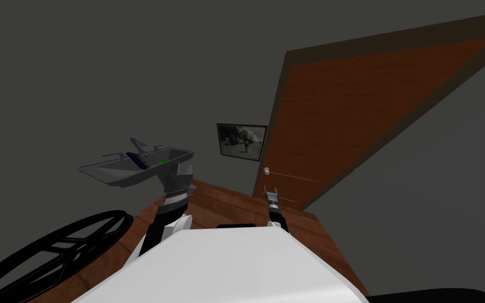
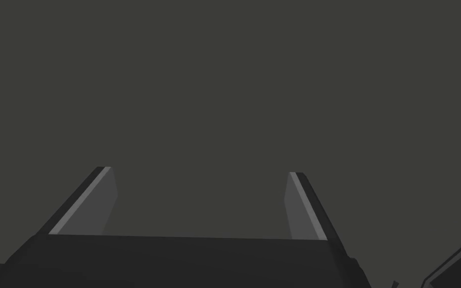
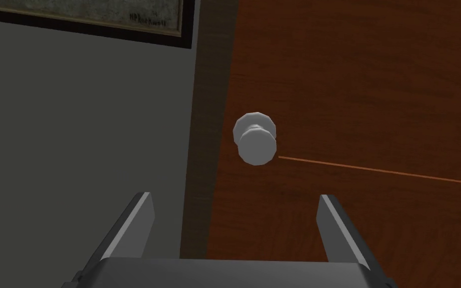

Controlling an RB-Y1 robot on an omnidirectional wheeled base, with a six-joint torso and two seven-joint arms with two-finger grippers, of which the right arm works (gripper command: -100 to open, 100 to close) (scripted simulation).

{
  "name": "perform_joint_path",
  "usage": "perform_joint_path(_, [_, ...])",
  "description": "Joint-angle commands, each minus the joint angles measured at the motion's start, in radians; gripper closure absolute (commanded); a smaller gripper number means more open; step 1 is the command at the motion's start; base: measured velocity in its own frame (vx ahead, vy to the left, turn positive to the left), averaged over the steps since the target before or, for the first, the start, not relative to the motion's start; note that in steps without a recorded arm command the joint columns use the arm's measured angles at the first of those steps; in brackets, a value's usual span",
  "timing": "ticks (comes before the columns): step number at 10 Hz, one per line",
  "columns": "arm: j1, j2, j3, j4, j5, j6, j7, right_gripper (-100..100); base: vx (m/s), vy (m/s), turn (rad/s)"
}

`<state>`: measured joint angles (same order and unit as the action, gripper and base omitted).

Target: Pull the door open

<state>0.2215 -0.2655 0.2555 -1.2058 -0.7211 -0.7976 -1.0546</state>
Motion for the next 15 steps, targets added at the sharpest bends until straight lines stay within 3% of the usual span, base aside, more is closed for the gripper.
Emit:
perform_joint_path(1, [-0.005,-0.004,0.007,0.03,-0.014,-0.013,-0.025,-100,0.076,-0.034,0.059])
perform_joint_path(7, [-0.034,-0.028,0.032,0.158,-0.09,-0.053,-0.131,-100,0.106,-0.062,0.084])
perform_joint_path(11, [-0.046,-0.038,0.043,0.214,-0.124,-0.071,-0.177,-100,0.067,-0.045,0.052])
perform_joint_path(12, [-0.045,-0.034,0.042,0.207,-0.116,-0.069,-0.166,-100,0.041,-0.021,0.016])
perform_joint_path(13, [-0.034,-0.056,0.033,0.24,-0.125,-0.08,-0.202,-100,0.093,-0.024,0.099])
perform_joint_path(15, [-0.025,-0.081,0.023,0.273,-0.133,-0.09,-0.238,-100,0.19,-0.044,0.11])
